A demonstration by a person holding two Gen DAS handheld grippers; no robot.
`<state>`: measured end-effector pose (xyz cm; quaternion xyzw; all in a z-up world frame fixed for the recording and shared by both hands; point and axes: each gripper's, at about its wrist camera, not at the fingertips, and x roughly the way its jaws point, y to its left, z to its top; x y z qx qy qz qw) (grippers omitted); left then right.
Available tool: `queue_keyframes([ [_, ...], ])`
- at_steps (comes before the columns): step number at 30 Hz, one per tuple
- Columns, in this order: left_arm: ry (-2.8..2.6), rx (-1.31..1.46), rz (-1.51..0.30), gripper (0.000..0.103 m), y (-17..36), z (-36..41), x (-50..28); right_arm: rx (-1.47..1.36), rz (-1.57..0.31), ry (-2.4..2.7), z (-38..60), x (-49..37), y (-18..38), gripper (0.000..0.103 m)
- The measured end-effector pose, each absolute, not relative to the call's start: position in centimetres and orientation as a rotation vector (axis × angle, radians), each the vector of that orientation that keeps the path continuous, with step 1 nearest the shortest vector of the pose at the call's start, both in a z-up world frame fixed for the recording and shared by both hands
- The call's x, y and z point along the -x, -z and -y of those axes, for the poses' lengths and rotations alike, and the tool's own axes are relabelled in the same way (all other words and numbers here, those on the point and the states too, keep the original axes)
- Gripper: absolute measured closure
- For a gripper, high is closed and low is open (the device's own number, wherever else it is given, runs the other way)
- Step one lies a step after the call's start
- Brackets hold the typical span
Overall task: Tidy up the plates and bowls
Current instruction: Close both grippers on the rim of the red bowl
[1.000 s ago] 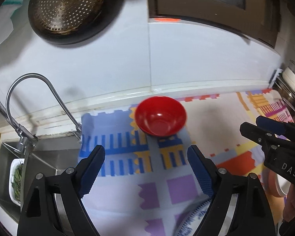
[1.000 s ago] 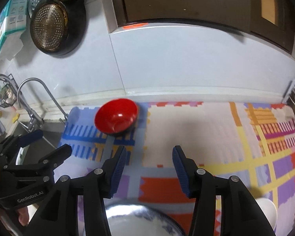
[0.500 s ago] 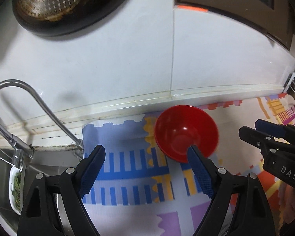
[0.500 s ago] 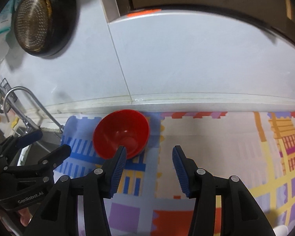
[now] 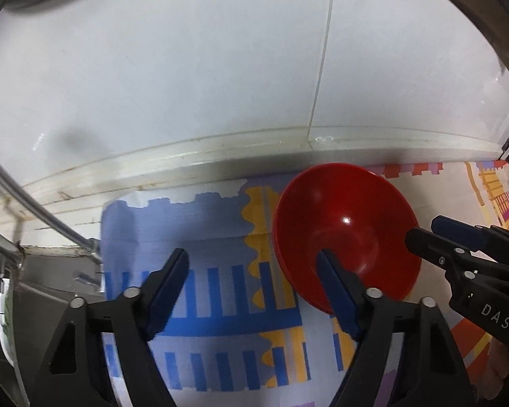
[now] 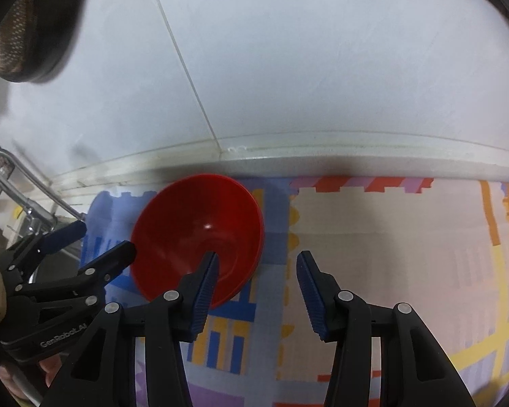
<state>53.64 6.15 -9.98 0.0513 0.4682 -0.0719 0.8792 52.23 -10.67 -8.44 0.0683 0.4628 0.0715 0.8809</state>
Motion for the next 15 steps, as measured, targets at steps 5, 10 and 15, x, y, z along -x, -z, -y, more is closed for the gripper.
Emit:
queue_keyframes([
  [5, 0.160, -0.093, -1.010, 0.043, 11.2, -6.0, -54.7, -0.150, -0.986, -0.148, 10.6, -52.9, 9.2, 0.066],
  [10, 0.197, -0.049, -1.044, 0.062, 11.9, -6.0, -55.3, -0.157, -1.003, -0.160, 10.5, -53.3, 9.6, 0.077],
  [15, 0.245, -0.012, -1.060, 0.083, 12.1, -5.7, -55.6, -0.166, -1.004, -0.176, 10.3, -53.6, 9.6, 0.086],
])
